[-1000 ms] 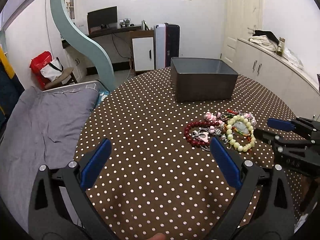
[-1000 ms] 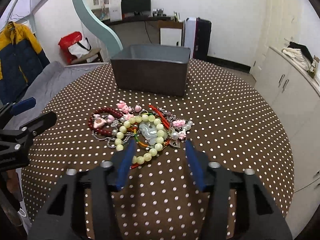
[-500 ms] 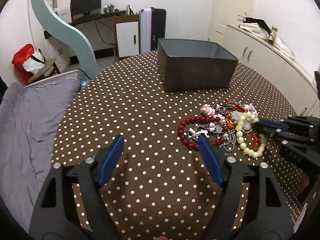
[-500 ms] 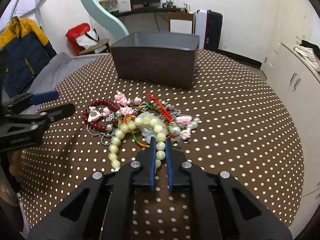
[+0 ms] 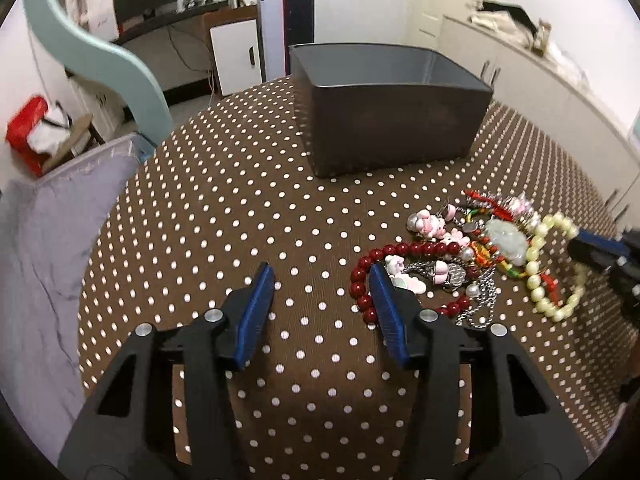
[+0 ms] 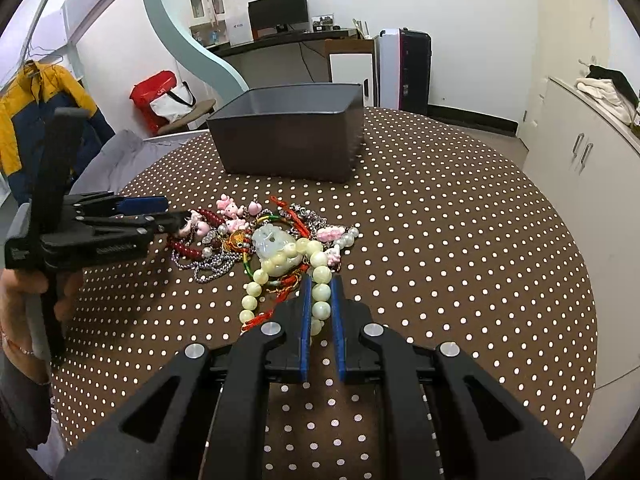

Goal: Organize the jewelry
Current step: 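Grasp the cream bead bracelet with the right gripper while the left grasps the red bead bracelet, then carry both bead bracelets over the dark gray box with both grippers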

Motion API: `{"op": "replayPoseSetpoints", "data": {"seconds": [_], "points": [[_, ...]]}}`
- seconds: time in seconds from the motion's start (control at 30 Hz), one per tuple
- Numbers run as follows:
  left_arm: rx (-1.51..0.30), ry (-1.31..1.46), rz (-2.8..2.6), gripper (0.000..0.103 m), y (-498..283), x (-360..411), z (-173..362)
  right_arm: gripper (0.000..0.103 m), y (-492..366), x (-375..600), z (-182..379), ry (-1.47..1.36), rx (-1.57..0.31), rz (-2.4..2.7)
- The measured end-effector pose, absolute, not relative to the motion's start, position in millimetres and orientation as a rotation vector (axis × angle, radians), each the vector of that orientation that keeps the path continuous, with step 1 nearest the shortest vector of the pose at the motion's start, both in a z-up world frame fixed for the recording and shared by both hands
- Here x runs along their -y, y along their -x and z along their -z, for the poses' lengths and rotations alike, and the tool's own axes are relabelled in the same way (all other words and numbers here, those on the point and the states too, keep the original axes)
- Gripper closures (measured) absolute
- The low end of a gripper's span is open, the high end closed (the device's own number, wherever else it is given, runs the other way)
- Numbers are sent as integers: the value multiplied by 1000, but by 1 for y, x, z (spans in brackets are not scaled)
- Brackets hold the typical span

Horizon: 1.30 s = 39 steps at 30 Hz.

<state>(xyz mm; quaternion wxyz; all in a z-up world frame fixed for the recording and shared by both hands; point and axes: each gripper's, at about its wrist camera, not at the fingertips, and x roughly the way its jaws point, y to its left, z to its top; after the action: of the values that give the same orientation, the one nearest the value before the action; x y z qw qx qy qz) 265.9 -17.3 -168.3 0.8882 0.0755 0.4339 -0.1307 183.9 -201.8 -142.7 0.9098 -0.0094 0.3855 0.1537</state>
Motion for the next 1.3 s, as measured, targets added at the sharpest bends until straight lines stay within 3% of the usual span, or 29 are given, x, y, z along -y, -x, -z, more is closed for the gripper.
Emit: {"op": "replayPoseSetpoints", "data": {"seconds": [0.13, 0.33, 0.4, 0.8, 1.3], "points": [[-899, -162, 278, 57, -265, 21, 168, 95, -181, 203, 138, 14, -776, -322], [-872, -209, 347, 92, -254, 35, 167, 95, -173, 203, 128, -9, -749, -337], [-869, -206, 352, 95, -251, 37, 166, 95, -171, 202, 124, -11, -740, -337], [-812, -50, 453, 95, -227, 6, 137, 95, -160, 198, 99, -4, -680, -343], [-636, -17, 582, 95, -222, 12, 48, 95, -189, 188, 62, 8, -606, -379]]}}
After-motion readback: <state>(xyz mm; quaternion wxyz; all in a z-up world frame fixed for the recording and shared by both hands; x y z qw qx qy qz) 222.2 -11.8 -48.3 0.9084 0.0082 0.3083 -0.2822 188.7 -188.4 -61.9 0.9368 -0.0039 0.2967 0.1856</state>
